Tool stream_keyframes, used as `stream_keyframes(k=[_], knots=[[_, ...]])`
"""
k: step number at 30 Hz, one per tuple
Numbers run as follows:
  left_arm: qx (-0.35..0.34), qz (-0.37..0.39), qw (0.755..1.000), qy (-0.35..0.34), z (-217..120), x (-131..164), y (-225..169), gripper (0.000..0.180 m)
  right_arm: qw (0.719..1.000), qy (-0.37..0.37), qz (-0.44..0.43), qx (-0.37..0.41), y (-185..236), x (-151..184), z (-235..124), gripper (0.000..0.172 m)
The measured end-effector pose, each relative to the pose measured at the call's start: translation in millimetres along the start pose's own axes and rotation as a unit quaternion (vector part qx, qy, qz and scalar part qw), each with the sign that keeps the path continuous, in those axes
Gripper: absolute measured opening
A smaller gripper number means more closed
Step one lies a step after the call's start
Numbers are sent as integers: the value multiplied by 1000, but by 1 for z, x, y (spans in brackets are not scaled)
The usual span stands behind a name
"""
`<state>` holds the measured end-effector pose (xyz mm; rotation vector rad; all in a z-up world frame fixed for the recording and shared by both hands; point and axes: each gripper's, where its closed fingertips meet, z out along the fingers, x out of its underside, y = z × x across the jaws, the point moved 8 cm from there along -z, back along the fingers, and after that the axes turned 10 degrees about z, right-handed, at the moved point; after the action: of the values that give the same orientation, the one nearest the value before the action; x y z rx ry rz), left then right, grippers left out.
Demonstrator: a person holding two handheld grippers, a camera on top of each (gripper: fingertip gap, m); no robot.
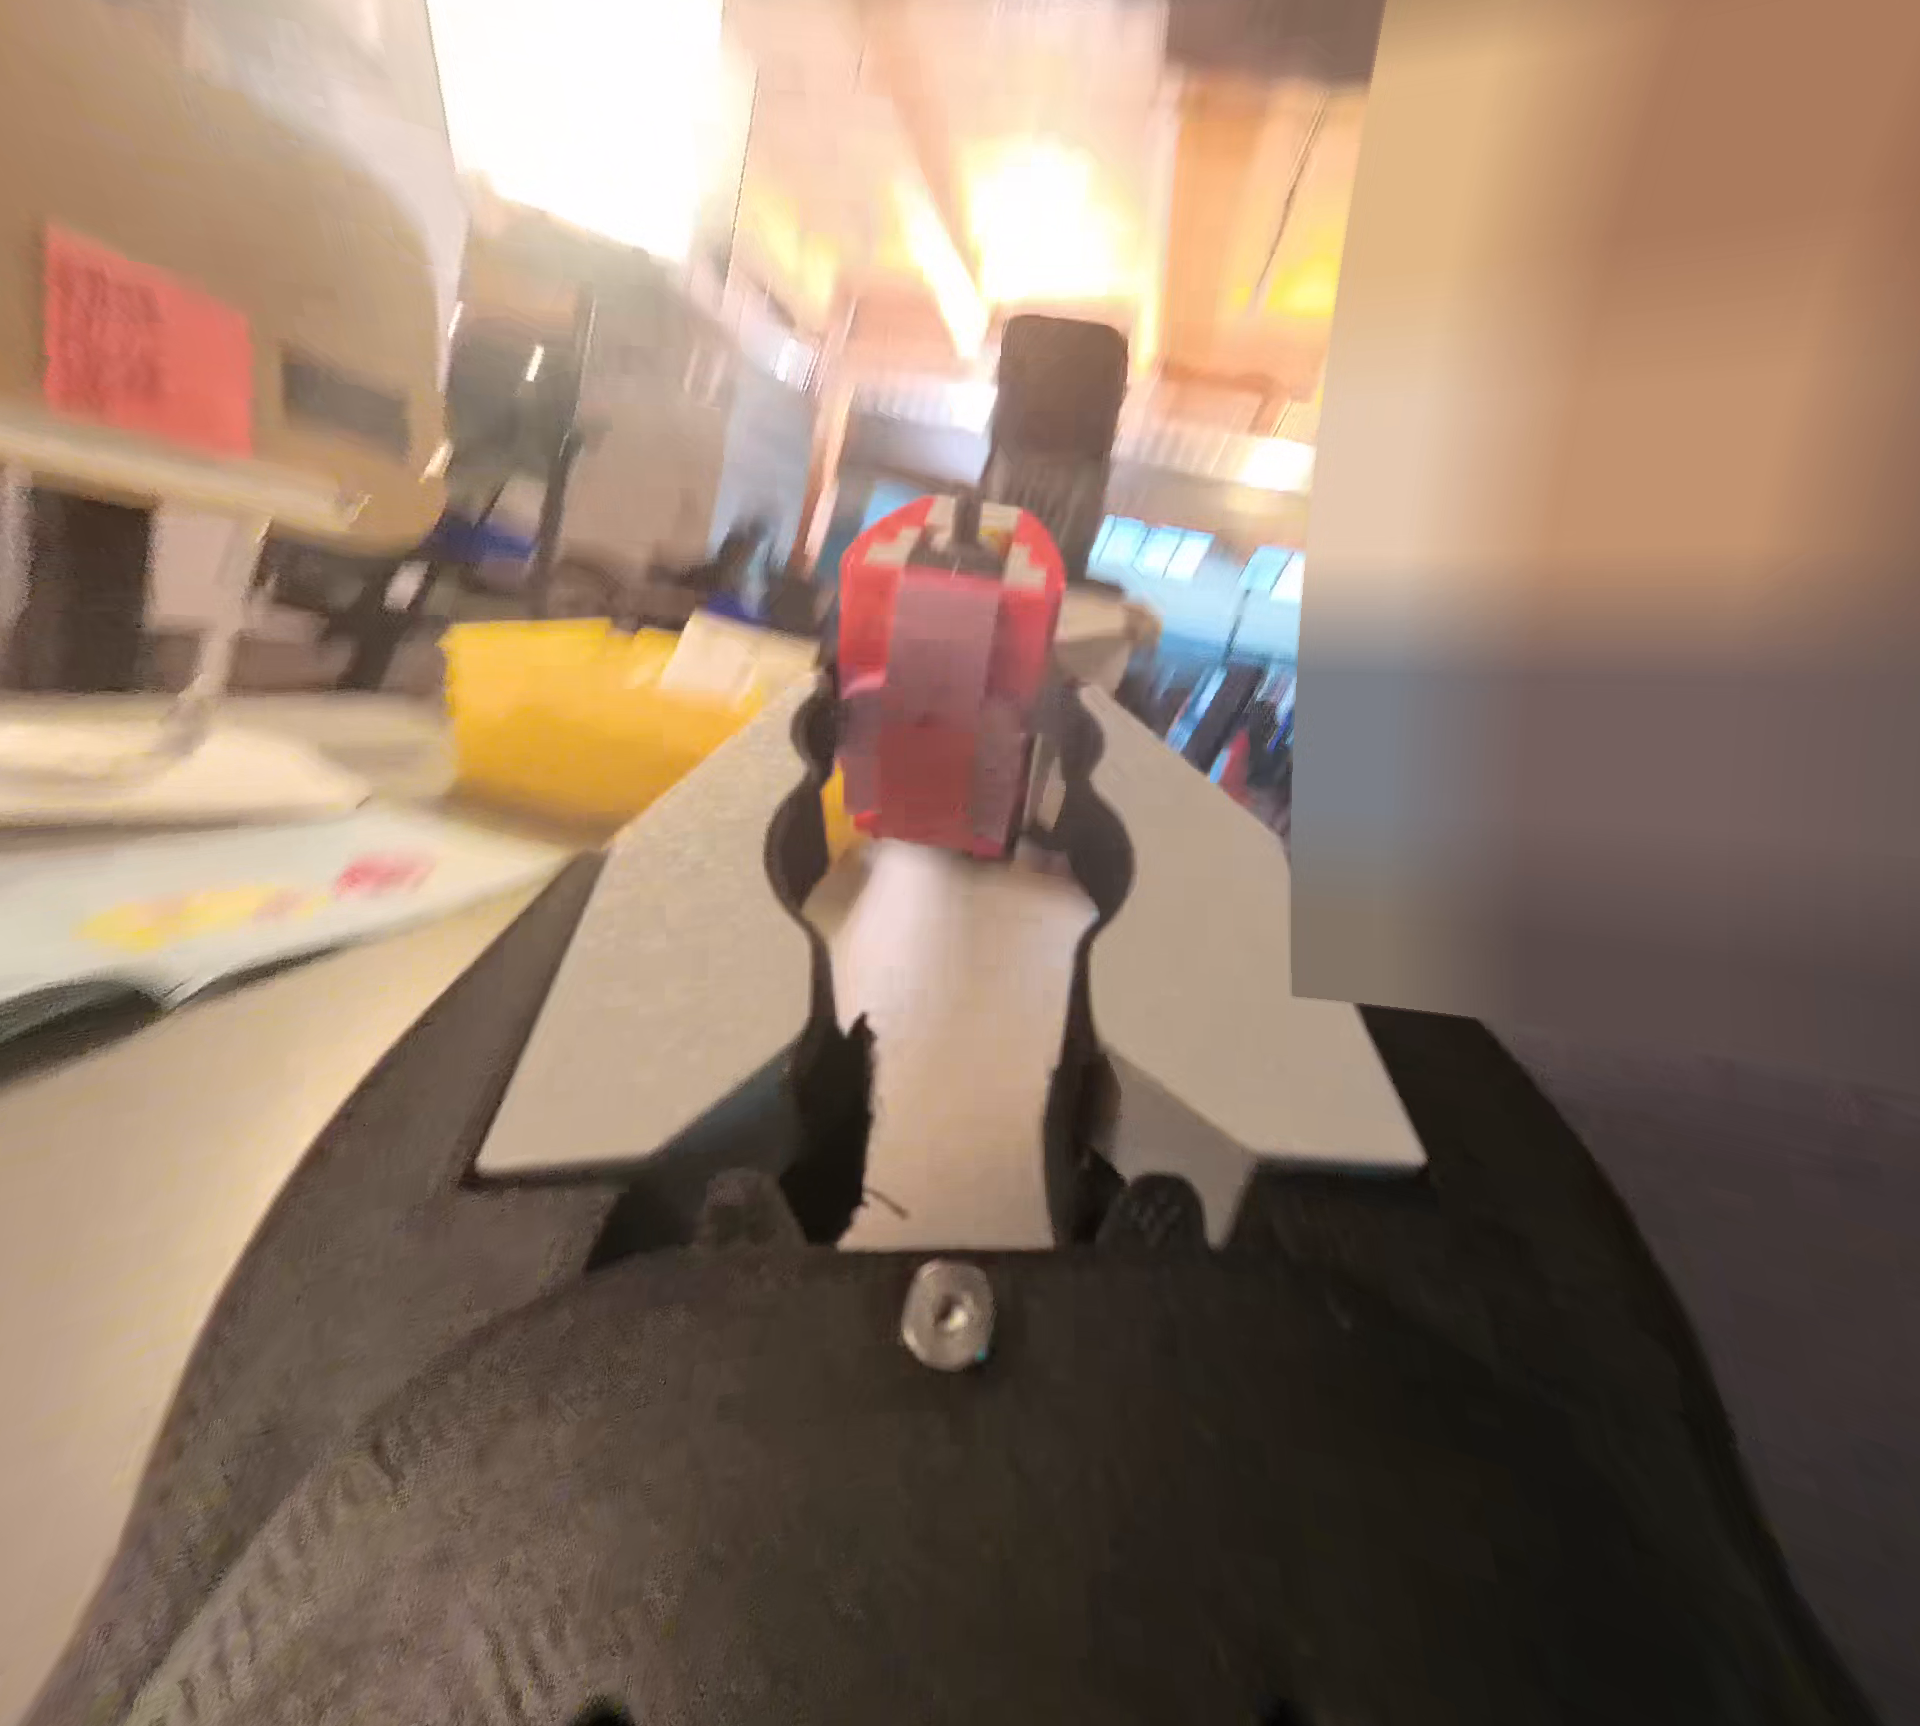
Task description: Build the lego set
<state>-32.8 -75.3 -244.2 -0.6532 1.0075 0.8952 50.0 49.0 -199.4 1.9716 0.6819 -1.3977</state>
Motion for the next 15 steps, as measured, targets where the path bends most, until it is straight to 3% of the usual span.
stream_keyframes(k=[6,10,15], knots=[[-19,100,981,166,-1,14,-2,49,983,165,-73,12,-5,14,4,20],[-16,152,967,206,3,18,-7,40,976,203,-85,-5,-3,15,7,20],[12,135,957,255,3,23,-5,39,969,226,-96,-7,-4,16,8,16]])
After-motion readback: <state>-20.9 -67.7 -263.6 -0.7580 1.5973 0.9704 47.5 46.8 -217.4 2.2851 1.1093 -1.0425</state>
